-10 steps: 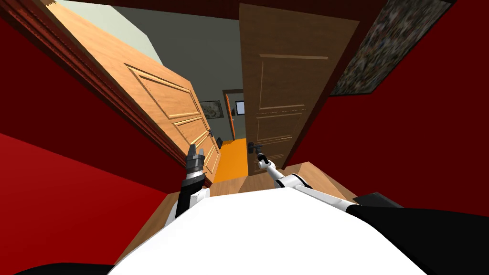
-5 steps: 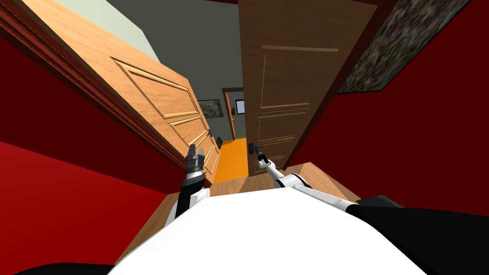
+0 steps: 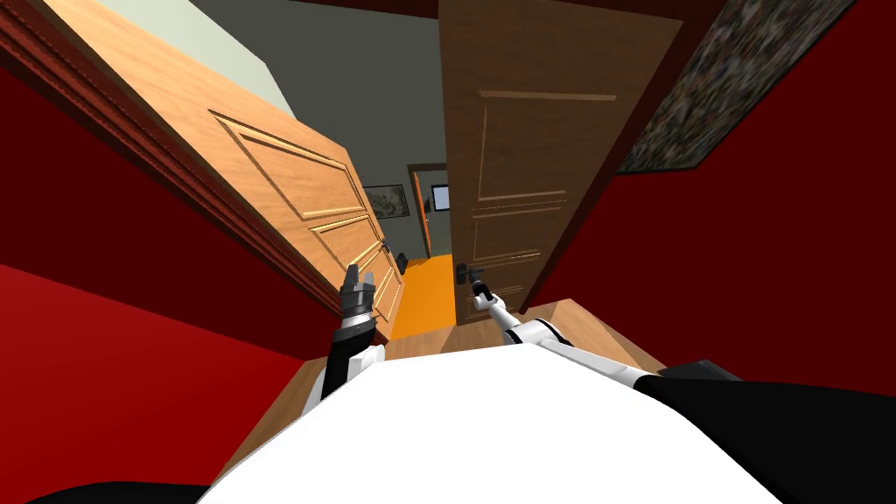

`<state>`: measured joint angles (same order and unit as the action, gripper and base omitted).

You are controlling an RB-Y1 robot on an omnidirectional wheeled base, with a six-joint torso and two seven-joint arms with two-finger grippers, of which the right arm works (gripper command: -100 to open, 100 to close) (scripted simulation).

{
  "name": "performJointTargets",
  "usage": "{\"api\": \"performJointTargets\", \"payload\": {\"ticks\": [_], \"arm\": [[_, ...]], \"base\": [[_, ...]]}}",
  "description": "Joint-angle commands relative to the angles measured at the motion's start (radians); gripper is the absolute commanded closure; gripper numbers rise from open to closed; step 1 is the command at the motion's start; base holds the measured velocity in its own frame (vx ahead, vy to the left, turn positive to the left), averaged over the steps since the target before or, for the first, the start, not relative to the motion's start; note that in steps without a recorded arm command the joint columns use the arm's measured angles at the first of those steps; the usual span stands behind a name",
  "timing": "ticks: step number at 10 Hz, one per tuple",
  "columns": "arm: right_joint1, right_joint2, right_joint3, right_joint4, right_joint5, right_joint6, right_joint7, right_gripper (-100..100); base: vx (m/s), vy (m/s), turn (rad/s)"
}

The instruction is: Push the door open

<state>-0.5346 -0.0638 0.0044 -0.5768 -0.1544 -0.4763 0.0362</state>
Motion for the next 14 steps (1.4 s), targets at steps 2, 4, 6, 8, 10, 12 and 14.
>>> {"api": "performJointTargets", "payload": {"ticks": [2, 4, 6, 8, 10, 12, 14], "arm": [[-0.005, -0.014, -0.013, -0.008, -0.005, -0.004, 0.002, 100], [-0.002, -0.025, -0.032, -0.006, -0.012, -0.005, 0.009, 100], [0.001, -0.035, -0.050, -0.004, -0.019, -0.007, 0.016, 100], [0.002, -0.041, -0.059, -0.002, -0.023, -0.008, 0.020, 100], [0.006, -0.054, -0.086, 0.001, -0.033, -0.010, 0.029, 100], [0.007, -0.060, -0.097, 0.003, -0.037, -0.011, 0.033, 100], [0.011, -0.073, -0.124, 0.006, -0.048, -0.014, 0.043, 100]], "base": [[0.136, 0.076, -0.042], [0.157, 0.084, -0.034], [0.183, 0.087, -0.059], [0.157, 0.092, -0.044], [0.165, 0.111, -0.055], [0.160, 0.105, -0.077], [0.176, 0.121, -0.061]]}}
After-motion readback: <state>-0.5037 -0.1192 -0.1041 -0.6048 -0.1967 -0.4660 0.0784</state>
